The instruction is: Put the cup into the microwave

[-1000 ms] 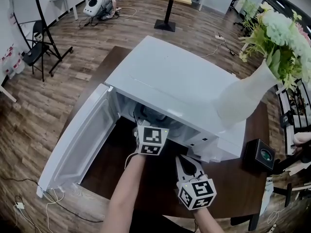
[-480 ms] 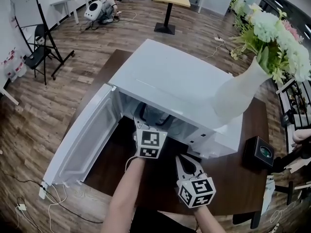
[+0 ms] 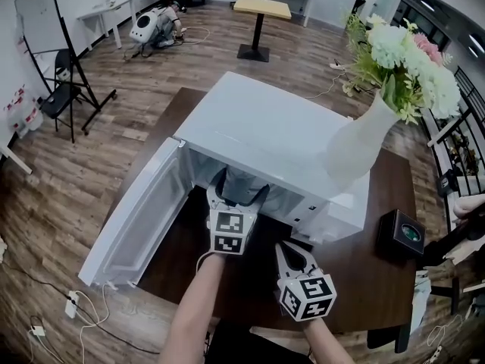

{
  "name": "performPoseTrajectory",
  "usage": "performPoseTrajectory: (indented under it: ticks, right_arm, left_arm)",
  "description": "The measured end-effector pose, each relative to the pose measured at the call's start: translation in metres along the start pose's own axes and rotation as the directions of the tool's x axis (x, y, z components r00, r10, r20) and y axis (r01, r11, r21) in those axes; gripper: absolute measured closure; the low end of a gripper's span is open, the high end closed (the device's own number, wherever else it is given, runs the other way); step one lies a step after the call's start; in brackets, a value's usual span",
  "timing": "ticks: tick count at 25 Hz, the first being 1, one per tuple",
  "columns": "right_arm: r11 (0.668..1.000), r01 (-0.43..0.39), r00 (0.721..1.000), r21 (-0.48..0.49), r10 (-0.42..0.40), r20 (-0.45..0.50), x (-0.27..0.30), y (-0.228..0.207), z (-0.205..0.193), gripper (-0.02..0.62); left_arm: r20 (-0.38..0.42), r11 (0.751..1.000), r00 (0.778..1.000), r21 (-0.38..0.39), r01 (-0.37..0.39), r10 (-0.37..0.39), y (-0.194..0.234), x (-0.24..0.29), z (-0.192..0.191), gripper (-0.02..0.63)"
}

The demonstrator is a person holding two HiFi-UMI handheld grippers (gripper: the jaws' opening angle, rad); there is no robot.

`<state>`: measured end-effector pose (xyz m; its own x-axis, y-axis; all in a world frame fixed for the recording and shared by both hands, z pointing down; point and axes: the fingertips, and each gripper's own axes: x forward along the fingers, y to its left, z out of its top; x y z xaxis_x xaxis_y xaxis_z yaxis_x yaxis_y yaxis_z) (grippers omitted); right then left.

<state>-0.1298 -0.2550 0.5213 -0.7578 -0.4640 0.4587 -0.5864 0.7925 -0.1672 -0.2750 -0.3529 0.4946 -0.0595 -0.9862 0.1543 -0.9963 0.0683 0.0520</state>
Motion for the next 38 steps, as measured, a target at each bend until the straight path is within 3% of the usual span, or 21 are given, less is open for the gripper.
performPoseTrajectory:
  ticks: [20, 38]
  right_arm:
    - [0.999, 0.041, 0.999, 0.027, -0.042, 0.03, -0.029, 0.007, 0.005, 0.603]
    - [0.991, 0.101, 0.993, 0.083, -0.106, 0.058, -0.072, -0.006, -0.001, 0.603]
  left_arm:
    - [-0.068, 0.999, 0.997, -0.041, 0.021, -0.024, -0.014, -0.058, -0.008, 0.163]
    - [-0.024, 0.993, 0.993, -0.038, 0.114, -0.115, -0.07, -0.125, 0.014, 0.164]
